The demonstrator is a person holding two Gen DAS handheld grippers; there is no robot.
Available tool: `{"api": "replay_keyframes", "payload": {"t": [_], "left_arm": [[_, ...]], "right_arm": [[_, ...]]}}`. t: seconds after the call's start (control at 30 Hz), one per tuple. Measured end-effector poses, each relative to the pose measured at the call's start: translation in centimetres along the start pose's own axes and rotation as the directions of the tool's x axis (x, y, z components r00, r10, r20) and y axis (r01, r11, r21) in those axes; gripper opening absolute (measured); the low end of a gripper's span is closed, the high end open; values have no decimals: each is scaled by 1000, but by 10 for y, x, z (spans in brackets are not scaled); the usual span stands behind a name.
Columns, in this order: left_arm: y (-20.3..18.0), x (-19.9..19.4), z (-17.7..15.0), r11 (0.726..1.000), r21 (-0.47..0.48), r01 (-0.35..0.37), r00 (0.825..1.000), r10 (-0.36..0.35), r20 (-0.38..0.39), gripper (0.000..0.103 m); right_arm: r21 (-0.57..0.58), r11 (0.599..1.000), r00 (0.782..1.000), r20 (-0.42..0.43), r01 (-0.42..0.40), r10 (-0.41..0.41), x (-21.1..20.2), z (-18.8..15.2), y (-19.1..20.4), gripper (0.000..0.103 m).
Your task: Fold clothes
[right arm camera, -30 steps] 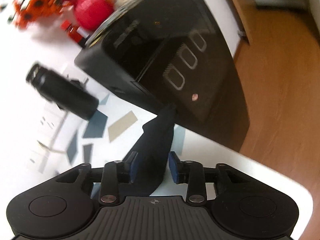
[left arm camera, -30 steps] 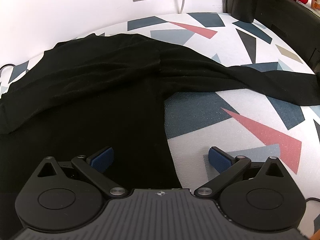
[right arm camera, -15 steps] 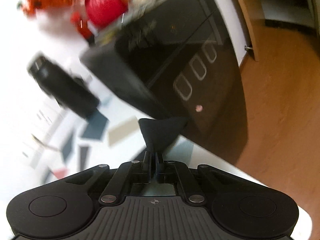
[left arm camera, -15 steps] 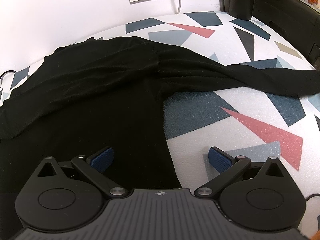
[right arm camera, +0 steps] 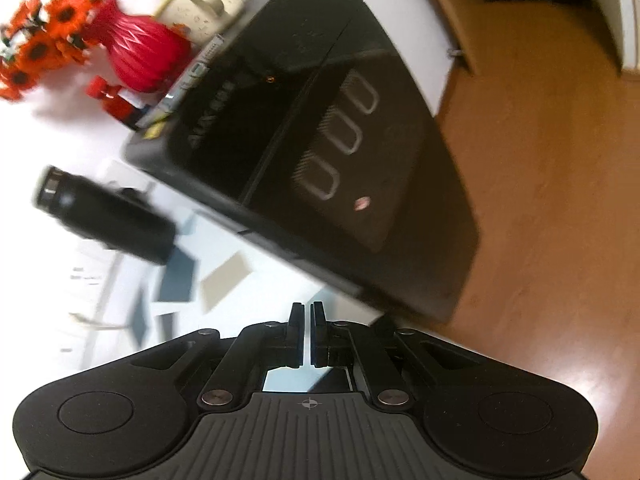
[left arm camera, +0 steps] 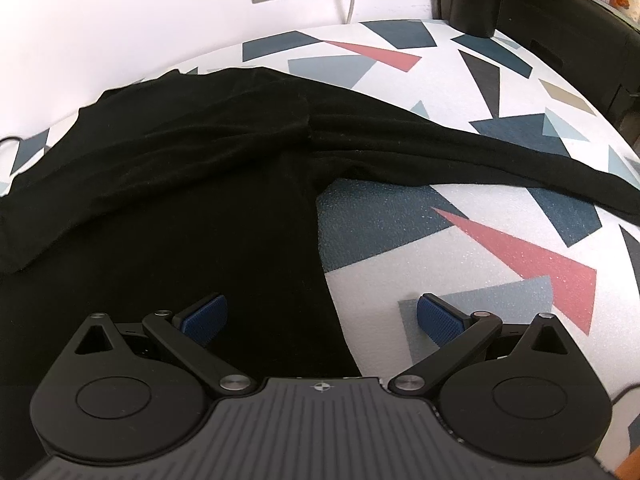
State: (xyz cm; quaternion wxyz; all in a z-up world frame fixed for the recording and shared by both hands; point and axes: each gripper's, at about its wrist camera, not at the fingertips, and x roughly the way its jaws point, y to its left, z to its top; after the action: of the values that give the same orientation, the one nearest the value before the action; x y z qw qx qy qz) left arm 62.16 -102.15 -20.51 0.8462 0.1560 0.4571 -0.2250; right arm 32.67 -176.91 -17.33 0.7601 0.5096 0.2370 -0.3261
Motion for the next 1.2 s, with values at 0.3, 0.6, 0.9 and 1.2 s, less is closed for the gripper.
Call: {"api": "replay_keyframes", "payload": {"t": [0.3,0.6,0.9,1.2], "left_arm": [[-5,-8,-3,998,63,-18,999,15,42,103],[6,-20,-15,997,68,-45,997,41,69,103],[32,-10,-26,996,-87,21,1000,-19,19,103],[29,-10,-28,997,-71,29,999,-27,31,103]], "right_arm": [[-434,857,946,-280,-279,166,71,-66,127,28],[-719,528,852,-523,-451,15,144,-163,239,25],[-838,363,874,-473,-407,-112,145,-175,256,0],[-789,464,873,-483,-402,-65,173,-148,271,1]]}}
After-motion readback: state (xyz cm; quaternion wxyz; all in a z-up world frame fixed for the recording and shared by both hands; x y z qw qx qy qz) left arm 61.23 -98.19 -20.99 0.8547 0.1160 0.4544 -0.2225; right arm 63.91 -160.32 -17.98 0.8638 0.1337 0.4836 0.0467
